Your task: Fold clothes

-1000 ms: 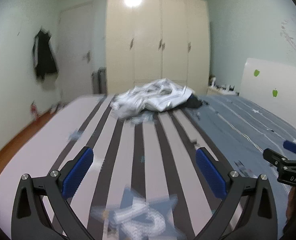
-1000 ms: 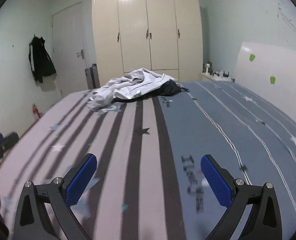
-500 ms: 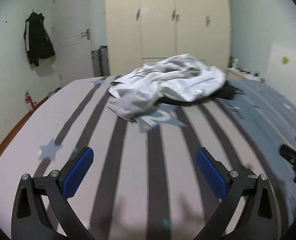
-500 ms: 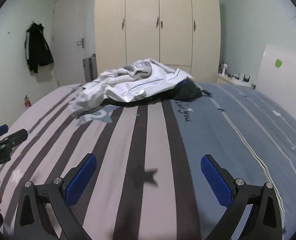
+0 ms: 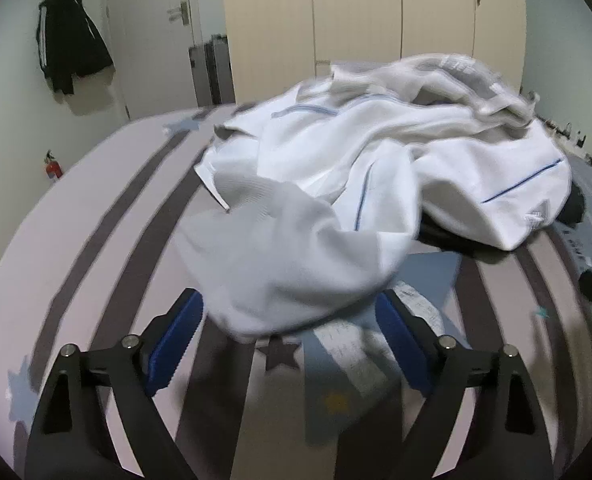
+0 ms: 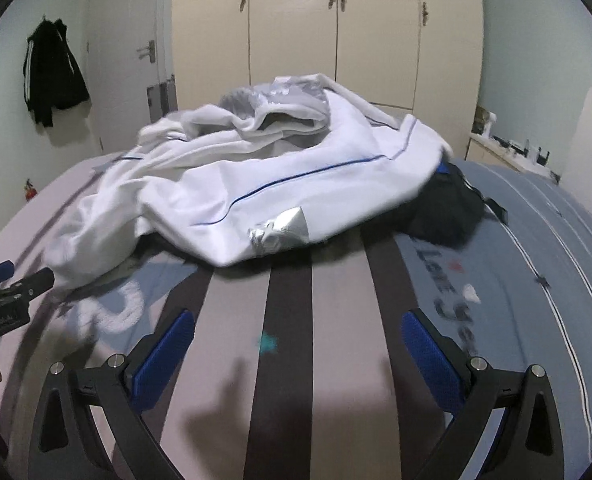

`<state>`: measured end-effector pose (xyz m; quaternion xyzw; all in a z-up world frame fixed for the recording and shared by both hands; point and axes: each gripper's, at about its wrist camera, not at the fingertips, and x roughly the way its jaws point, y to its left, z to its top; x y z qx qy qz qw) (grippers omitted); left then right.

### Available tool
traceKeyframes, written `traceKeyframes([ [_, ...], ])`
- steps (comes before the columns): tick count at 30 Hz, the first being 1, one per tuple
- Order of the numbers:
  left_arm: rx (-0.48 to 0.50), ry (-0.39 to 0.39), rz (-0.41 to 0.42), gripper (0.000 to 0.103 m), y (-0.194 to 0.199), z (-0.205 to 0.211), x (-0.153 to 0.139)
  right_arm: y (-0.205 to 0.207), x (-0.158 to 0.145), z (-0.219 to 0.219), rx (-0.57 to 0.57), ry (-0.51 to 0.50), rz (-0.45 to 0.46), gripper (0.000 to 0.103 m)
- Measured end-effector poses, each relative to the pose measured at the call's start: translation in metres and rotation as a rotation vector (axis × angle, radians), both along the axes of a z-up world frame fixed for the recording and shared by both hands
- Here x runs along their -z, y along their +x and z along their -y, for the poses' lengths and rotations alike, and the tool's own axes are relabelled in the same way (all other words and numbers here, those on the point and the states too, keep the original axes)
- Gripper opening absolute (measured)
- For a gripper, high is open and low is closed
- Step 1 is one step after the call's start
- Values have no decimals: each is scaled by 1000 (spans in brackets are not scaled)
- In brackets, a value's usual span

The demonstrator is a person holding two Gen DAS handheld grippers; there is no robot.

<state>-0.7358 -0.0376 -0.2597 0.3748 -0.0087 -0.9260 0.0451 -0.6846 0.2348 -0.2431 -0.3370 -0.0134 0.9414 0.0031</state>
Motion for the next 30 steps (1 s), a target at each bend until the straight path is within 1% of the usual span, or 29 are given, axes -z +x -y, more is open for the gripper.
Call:
traceKeyframes([
  [3,5,-32,46,83,-25,0,17,-30,8,4,-22,8,-6,102],
  [5,13,-36,70,76,-36,2,25,-43,14,11,-50,27,-4,102],
  [6,28,-41,89,63,-41,2,29,-49,18,14,-66,37,-2,102],
  [7,44,-46,110,46,-46,1,34,-56,21,18,-82,46,5,102],
  [8,59,-51,130,40,-51,1,38,-63,25,23,-97,53,16,102],
  [9,72,-53,133,32,-51,1,40,-70,29,27,-108,55,27,102],
  [10,84,-37,120,22,-48,4,38,-77,32,31,-117,53,38,102],
  [11,95,-19,106,19,-45,8,36,-83,35,35,-118,52,50,102],
  [12,106,-1,92,15,-41,12,34,-89,38,39,-115,52,60,102],
  [14,122,36,65,13,-30,22,30,-99,44,45,-89,62,92,102],
  [16,152,46,45,10,-16,32,27,-109,51,50,-58,74,127,102],
  [18,177,71,8,9,3,40,20,-120,58,52,-12,83,166,102],
  [19,192,85,-11,9,14,44,16,-125,60,54,1,89,174,102],
  [21,224,106,-22,9,29,42,13,-131,63,57,9,104,172,102],
  [22,240,116,-27,9,37,41,11,-133,64,60,11,118,175,99],
  [23,257,126,-33,9,45,40,9,-133,65,65,0,130,177,80],
  [24,270,144,-36,9,53,36,6,-131,67,71,-22,149,175,69],
  [25,284,163,-40,9,60,32,4,-128,68,79,-45,178,174,41],
  [26,297,182,-43,9,68,28,1,-126,69,86,-65,210,173,19],
  [28,322,197,-69,9,80,23,-8,-120,65,89,-57,218,150,12],
  [29,326,204,-75,9,89,22,-14,-115,63,84,-50,179,143,10],
  [30,330,212,-80,9,97,21,-20,-109,60,76,-44,117,141,8],
])
